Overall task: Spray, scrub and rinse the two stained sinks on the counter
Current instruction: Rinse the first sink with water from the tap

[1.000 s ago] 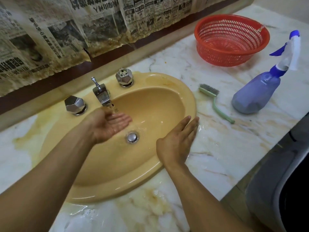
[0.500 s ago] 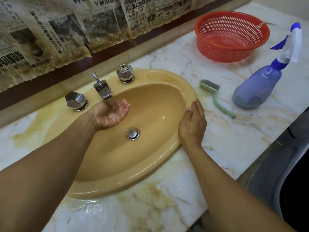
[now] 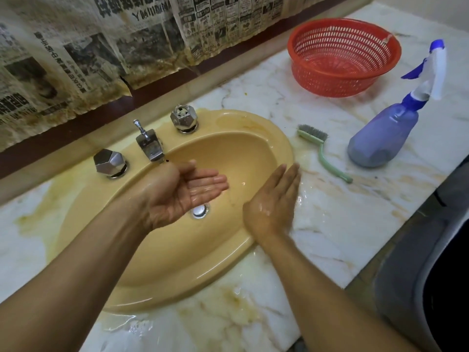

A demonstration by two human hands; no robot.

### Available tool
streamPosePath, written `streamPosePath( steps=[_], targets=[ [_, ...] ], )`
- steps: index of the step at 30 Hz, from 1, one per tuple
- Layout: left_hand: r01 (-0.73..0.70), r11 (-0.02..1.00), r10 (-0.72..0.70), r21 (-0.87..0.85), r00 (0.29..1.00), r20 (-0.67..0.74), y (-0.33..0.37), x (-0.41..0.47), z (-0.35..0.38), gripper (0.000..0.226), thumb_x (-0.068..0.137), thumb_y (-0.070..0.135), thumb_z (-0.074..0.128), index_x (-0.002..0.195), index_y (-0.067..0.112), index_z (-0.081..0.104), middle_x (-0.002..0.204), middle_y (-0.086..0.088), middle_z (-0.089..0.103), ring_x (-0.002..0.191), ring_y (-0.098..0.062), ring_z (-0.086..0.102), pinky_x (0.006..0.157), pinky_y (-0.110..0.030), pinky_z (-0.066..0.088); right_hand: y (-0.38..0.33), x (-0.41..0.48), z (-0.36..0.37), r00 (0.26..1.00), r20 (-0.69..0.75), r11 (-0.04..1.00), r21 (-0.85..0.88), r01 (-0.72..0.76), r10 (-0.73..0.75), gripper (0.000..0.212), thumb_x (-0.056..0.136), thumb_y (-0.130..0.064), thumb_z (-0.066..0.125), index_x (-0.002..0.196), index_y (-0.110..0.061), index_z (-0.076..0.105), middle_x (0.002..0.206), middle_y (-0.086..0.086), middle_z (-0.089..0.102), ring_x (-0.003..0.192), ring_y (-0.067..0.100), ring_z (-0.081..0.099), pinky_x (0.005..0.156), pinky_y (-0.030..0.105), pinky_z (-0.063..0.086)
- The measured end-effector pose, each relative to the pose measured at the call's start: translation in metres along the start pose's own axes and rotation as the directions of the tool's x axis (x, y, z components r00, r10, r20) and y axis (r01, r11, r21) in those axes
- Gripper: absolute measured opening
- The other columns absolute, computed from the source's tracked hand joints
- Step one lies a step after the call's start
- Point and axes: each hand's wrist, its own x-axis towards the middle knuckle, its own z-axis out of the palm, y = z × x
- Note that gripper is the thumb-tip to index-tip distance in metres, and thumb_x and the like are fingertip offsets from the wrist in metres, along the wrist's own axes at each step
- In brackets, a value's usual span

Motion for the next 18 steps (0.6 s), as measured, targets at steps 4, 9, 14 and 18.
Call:
streamPosePath(
  steps=[4,9,14,18],
  targets=[
    [0.027,0.988,-0.061,-0.152,0.973,-0.223,-0.016,0.021,-0.040,0.040,0.111,0.016,0.033,0.121,-0.011,0.062,0.115,-0.028,0.073,0.098,-0.039,0.075,0.082,-0.045,0.063,-0.003,0.016,-0.010,0.992,0.124,0.999,-0.044,-0.005,0.010,0.089,0.089,-0.020,0.042,0.156,0.009,-0.010,0.163,0.033,-0.016,0.154,0.044,-0.010,0.127,0.048,0.000],
    [-0.081,0.929,-0.035,-0.360,0.951,-0.306,0.002,0.049,-0.066,0.040,0.112,0.018,0.033,0.124,-0.007,0.062,0.117,-0.023,0.072,0.108,-0.037,0.070,0.092,-0.043,0.056,0.003,0.139,-0.030,0.902,0.167,0.903,-0.104,0.417,-0.398,0.086,0.098,-0.022,0.053,0.161,-0.001,-0.002,0.170,0.016,0.002,0.157,0.030,0.004,0.127,0.037,0.006],
    [-0.112,0.859,-0.028,-0.500,0.964,-0.264,0.024,0.073,-0.064,0.037,0.109,0.017,0.039,0.106,-0.002,0.070,0.103,-0.014,0.075,0.092,-0.030,0.076,0.081,-0.040,0.061,0.001,0.156,-0.040,0.842,0.190,0.853,-0.039,0.520,-0.505,0.085,0.103,-0.033,0.054,0.162,-0.006,0.000,0.170,0.013,0.004,0.157,0.027,0.007,0.126,0.034,0.008],
    [-0.090,0.830,-0.066,-0.550,0.964,-0.257,0.021,0.082,-0.062,0.034,0.109,0.018,0.044,0.110,-0.005,0.069,0.112,-0.015,0.075,0.094,-0.034,0.076,0.070,-0.046,0.065,0.029,0.106,-0.026,0.927,0.111,0.934,0.045,0.354,-0.357,0.080,0.099,-0.012,0.044,0.161,-0.003,-0.006,0.169,0.015,-0.012,0.157,0.026,-0.009,0.124,0.029,-0.007]
  ],
)
